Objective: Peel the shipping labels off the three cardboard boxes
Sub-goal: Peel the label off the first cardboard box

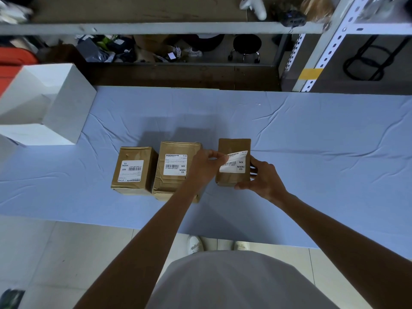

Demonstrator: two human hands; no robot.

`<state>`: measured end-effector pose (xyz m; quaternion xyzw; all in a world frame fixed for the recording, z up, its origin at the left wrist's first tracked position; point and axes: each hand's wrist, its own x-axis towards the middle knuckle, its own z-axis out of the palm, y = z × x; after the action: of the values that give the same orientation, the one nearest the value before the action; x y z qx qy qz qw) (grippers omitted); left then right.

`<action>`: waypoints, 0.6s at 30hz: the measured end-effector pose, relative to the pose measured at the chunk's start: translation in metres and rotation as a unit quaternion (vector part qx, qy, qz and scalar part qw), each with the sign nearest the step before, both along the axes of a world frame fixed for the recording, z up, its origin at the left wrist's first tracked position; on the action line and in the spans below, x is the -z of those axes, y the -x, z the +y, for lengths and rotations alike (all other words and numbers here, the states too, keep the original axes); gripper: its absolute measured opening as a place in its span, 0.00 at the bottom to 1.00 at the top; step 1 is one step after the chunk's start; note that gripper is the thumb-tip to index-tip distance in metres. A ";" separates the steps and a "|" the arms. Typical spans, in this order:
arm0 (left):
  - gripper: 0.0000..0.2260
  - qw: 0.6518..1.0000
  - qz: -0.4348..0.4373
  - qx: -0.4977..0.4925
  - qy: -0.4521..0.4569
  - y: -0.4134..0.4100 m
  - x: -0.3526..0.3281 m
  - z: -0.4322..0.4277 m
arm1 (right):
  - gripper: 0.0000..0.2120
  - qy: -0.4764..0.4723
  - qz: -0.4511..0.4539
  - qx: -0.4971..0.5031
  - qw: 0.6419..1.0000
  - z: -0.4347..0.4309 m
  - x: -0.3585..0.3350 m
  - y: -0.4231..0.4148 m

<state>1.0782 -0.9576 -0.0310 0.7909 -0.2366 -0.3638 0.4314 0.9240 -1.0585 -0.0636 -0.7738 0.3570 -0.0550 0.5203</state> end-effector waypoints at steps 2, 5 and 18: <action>0.06 1.000 0.001 0.000 0.004 0.000 -0.001 0.001 | 0.43 -0.001 -0.004 -0.002 1.000 0.000 0.000 -0.001; 0.07 1.000 0.006 0.000 0.007 0.000 -0.002 0.001 | 0.42 -0.007 -0.010 -0.002 1.000 -0.001 0.000 -0.002; 0.09 1.000 0.026 0.000 0.014 -0.001 -0.001 0.001 | 0.43 0.006 -0.010 -0.020 1.000 -0.004 0.003 0.000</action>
<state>1.0793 -0.9567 -0.0303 0.7754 -0.2303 -0.3803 0.4485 0.9240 -1.0620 -0.0669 -0.7833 0.3355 -0.0546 0.5206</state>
